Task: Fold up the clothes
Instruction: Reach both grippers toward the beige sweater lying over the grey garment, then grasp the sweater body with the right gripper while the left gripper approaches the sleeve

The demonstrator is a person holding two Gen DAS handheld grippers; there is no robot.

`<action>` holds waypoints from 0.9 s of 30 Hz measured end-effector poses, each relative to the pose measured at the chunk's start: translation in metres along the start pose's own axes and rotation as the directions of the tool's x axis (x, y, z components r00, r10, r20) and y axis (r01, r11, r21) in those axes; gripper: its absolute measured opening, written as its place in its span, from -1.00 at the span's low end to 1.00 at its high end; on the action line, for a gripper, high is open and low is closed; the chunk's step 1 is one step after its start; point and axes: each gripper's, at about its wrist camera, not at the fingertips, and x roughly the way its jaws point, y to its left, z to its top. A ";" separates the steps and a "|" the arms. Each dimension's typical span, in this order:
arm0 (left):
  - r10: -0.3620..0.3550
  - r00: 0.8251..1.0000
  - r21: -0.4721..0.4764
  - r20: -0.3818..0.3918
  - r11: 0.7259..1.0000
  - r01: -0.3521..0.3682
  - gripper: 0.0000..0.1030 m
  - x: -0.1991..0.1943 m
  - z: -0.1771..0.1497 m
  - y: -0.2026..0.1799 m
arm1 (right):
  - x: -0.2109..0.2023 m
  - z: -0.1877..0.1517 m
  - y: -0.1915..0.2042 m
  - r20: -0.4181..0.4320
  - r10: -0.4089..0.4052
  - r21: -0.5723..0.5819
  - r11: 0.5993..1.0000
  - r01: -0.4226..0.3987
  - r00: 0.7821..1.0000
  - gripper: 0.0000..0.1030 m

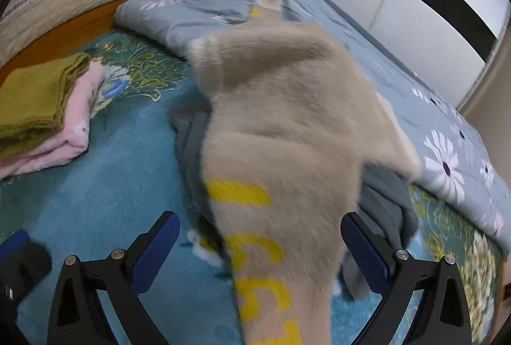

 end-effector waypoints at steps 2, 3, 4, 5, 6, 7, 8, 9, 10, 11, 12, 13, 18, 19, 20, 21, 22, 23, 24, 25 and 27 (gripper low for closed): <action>-0.010 1.000 -0.014 -0.012 1.000 0.010 0.99 0.001 0.001 0.008 | 0.008 0.007 0.013 0.003 -0.023 -0.043 0.999 0.023 1.000 0.89; -0.008 1.000 -0.015 -0.019 1.000 0.008 0.99 0.002 0.001 0.012 | 0.012 0.009 0.018 0.001 -0.036 -0.065 0.997 0.036 0.999 0.86; -0.006 1.000 -0.016 -0.025 1.000 0.005 0.99 0.002 0.001 0.015 | 0.017 0.012 0.023 0.000 -0.055 -0.090 0.994 0.055 0.998 0.82; -0.005 1.000 -0.016 -0.027 1.000 0.005 0.99 0.003 0.000 0.019 | 0.021 0.015 0.028 0.001 -0.074 -0.108 0.991 0.073 0.997 0.75; -0.008 1.000 -0.020 -0.027 1.000 0.007 0.99 0.003 -0.001 0.024 | 0.025 0.018 0.032 0.003 -0.092 -0.125 0.988 0.091 0.996 0.72; -0.008 1.000 -0.027 -0.029 1.000 0.007 0.99 0.003 -0.003 0.028 | 0.030 0.021 0.037 0.005 -0.110 -0.142 0.984 0.110 0.994 0.68; -0.008 0.999 -0.035 -0.031 0.999 0.007 0.99 0.003 -0.004 0.032 | 0.035 0.024 0.040 0.002 -0.134 -0.156 0.979 0.133 0.991 0.65; -0.008 0.999 -0.046 -0.033 0.999 0.007 0.99 0.004 -0.006 0.037 | 0.040 0.025 0.043 -0.002 -0.157 -0.171 0.973 0.155 0.988 0.64; -0.011 0.999 -0.059 -0.035 0.998 0.009 0.99 0.005 -0.008 0.042 | 0.044 0.027 0.046 -0.005 -0.181 -0.187 0.966 0.177 0.983 0.60; -0.015 0.999 -0.078 -0.039 0.997 0.012 0.99 0.006 -0.010 0.047 | 0.049 0.028 0.049 -0.009 -0.206 -0.207 0.958 0.200 0.978 0.50; -0.017 0.999 -0.094 -0.041 0.996 0.013 0.99 0.007 -0.012 0.051 | 0.054 0.029 0.052 -0.011 -0.234 -0.228 0.947 0.225 0.972 0.44; -0.018 0.999 -0.109 -0.044 0.994 0.013 0.99 0.008 -0.014 0.055 | 0.058 0.030 0.056 -0.010 -0.264 -0.253 0.934 0.253 0.964 0.30; -0.031 0.998 -0.145 -0.057 0.989 0.023 0.99 0.012 -0.017 0.066 | 0.061 0.039 0.055 0.019 -0.353 -0.301 0.890 0.342 0.935 0.03; -0.035 0.998 -0.145 -0.054 0.989 0.026 0.99 0.012 -0.017 0.066 | 0.059 0.041 0.052 0.034 -0.370 -0.294 0.884 0.363 0.929 -0.05; -0.038 0.998 -0.144 -0.052 0.989 0.030 0.99 0.013 -0.017 0.066 | 0.053 0.044 0.047 0.049 -0.380 -0.262 0.888 0.379 0.924 -0.06; -0.043 0.998 -0.142 -0.053 0.989 0.035 0.99 0.013 -0.018 0.066 | 0.051 0.047 0.044 0.057 -0.391 -0.240 0.888 0.393 0.918 -0.06; -0.046 0.997 -0.139 -0.056 0.990 0.038 0.99 0.014 -0.018 0.065 | 0.049 0.050 0.040 0.065 -0.403 -0.218 0.887 0.407 0.913 -0.06; -0.050 0.997 -0.136 -0.059 0.990 0.041 0.99 0.015 -0.018 0.065 | 0.051 0.052 0.039 0.065 -0.423 -0.220 0.877 0.426 0.904 -0.06; -0.053 0.997 -0.133 -0.061 0.990 0.044 0.99 0.017 -0.018 0.064 | 0.056 0.054 0.038 0.052 -0.434 -0.227 0.872 0.434 0.899 -0.06; -0.056 0.996 -0.130 -0.064 0.990 0.048 0.99 0.018 -0.018 0.064 | 0.057 0.055 0.036 0.044 -0.435 -0.224 0.873 0.434 0.899 -0.06; -0.061 0.996 -0.129 -0.063 0.990 0.053 0.99 0.018 -0.018 0.063 | 0.062 0.059 0.033 0.025 -0.446 -0.211 0.872 0.441 0.895 -0.06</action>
